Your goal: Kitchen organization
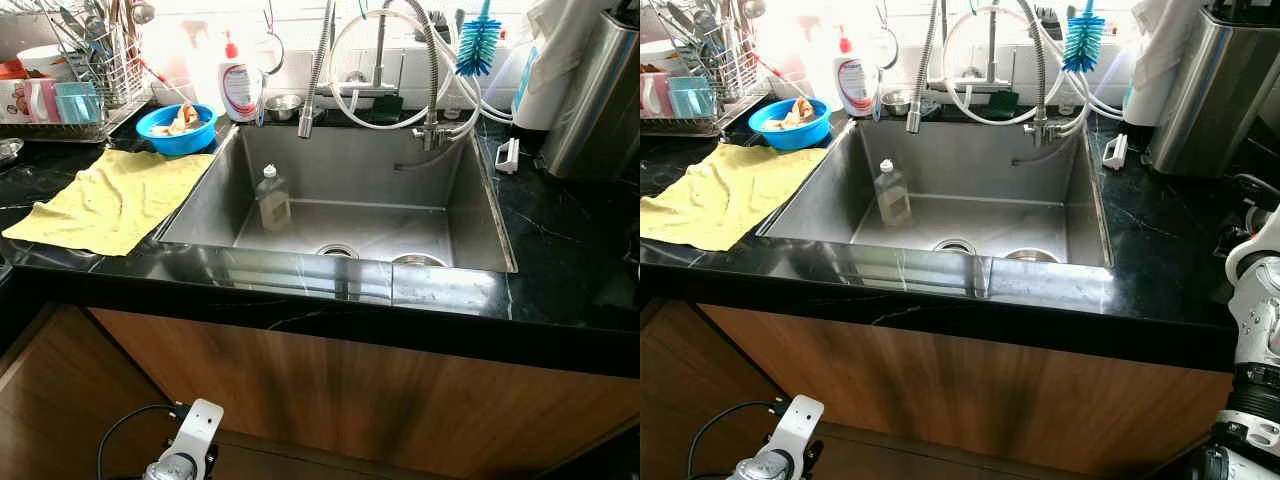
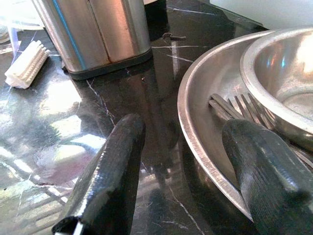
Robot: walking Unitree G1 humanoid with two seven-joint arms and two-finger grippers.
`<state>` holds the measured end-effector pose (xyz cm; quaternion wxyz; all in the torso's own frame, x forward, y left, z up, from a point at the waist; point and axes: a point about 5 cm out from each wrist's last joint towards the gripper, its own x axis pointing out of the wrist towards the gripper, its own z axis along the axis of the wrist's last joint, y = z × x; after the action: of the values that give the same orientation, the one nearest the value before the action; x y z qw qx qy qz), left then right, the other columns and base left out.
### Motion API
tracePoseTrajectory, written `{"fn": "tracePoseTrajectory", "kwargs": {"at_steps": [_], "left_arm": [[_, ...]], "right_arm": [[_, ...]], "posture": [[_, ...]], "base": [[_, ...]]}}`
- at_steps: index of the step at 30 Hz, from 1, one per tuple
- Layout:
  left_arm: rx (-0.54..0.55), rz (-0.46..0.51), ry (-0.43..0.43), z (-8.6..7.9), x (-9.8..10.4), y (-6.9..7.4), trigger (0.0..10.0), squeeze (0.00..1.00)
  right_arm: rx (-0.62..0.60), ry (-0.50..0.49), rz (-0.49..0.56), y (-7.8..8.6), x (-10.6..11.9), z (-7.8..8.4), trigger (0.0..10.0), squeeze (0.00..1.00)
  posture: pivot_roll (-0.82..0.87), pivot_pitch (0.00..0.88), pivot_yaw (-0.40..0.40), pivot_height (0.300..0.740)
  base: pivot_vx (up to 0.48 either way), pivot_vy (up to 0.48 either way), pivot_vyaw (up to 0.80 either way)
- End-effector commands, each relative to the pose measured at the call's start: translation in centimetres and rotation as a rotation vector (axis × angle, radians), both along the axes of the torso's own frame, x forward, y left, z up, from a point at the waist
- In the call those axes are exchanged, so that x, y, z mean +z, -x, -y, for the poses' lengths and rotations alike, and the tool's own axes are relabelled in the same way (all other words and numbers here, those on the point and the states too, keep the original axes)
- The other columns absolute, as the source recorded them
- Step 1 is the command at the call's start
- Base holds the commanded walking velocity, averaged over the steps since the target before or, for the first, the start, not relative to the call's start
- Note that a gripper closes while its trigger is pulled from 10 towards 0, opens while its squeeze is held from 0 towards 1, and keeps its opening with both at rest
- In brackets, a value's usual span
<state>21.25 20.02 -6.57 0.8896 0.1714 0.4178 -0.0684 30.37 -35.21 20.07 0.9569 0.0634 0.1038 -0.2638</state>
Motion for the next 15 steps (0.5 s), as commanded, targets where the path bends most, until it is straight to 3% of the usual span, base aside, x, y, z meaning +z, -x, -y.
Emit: {"fn": "tracePoseTrajectory", "kwargs": {"at_steps": [1,6,15], "left_arm": [[-0.010,-0.011,-0.012,-0.3,0.0,0.1,10.0,0.00],[-0.013,-0.011,-0.015,-0.3,0.0,0.1,10.0,0.00],[-0.010,-0.008,-0.013,-0.2,0.0,0.0,10.0,0.00]], "right_arm": [[0.056,-0.038,-0.007,-0.6,-0.3,-1.2,10.0,0.00],[0.166,-0.048,0.002,-1.4,-0.3,-3.1,10.0,0.00],[0.259,-0.048,0.018,-2.1,0.0,-4.9,10.0,0.00]], "posture": [[-0.14,0.000,0.076,0.740],[-0.14,0.000,0.076,0.740],[-0.14,0.000,0.073,0.740]], "base": [[0.000,0.000,0.00],[0.000,0.000,0.00],[0.000,0.000,0.00]]}}
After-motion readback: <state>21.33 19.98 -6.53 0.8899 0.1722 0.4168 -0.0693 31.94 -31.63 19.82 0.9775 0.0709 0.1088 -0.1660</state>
